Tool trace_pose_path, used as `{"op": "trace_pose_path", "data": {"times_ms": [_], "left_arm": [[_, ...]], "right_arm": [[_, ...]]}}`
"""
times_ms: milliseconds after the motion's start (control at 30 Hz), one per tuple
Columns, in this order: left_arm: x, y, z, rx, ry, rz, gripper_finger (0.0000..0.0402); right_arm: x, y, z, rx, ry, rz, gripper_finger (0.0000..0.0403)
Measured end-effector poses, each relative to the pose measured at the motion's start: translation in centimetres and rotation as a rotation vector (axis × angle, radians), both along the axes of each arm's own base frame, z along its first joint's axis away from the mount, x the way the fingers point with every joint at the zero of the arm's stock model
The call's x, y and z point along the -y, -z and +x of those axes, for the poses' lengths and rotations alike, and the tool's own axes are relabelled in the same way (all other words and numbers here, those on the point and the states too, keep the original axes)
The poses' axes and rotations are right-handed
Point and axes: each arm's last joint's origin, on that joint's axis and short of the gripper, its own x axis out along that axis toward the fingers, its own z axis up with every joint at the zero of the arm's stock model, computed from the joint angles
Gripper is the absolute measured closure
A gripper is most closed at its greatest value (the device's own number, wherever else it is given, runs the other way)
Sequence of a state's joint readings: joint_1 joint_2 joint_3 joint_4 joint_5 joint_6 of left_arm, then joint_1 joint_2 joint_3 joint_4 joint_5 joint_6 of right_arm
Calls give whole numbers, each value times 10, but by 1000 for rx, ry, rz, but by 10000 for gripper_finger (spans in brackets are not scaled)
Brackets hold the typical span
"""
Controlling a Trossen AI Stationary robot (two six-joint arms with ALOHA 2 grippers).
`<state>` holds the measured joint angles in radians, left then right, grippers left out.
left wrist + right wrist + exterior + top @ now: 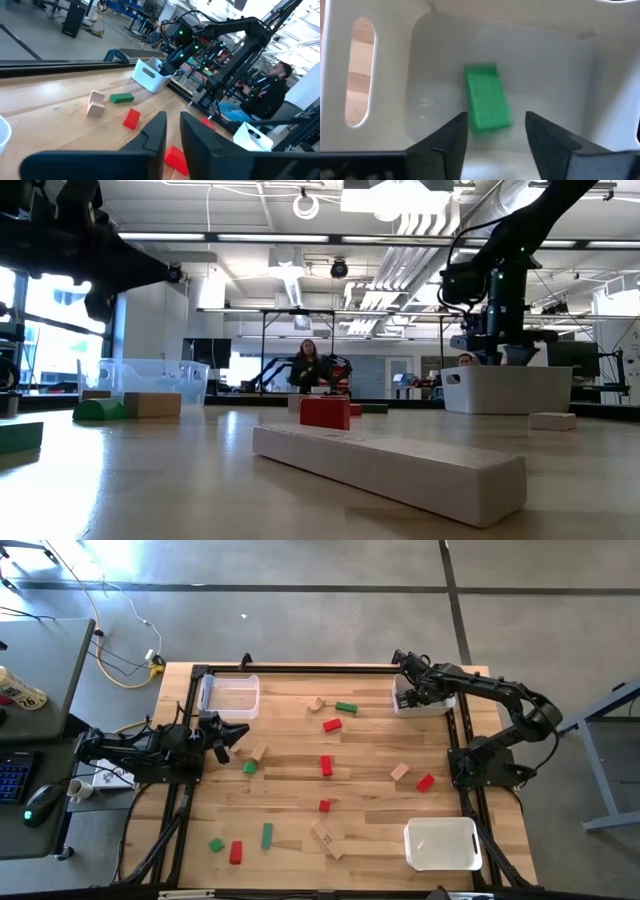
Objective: Sort & place blocks by color
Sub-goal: Put the green block into the gray bin, then put the brown block into the transparent bin
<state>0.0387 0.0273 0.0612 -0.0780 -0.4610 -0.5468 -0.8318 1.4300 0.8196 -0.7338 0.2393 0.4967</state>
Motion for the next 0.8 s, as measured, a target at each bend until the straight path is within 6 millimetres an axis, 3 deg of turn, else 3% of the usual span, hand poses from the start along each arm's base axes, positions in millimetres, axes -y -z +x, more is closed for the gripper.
{"op": "trace_pose_path", "data": {"times_ms": [333, 600, 800], "left_arm": [[1, 0, 0, 34, 22, -64, 287], [2, -21, -3, 53, 82, -73, 291], [2, -39, -4, -101, 74, -85, 299]], "right_arm": [[-4, -14, -4, 20, 7, -66, 197], [-17, -43, -11, 153, 25, -149, 196], [-32, -64, -12, 242, -16, -232, 195]]}}
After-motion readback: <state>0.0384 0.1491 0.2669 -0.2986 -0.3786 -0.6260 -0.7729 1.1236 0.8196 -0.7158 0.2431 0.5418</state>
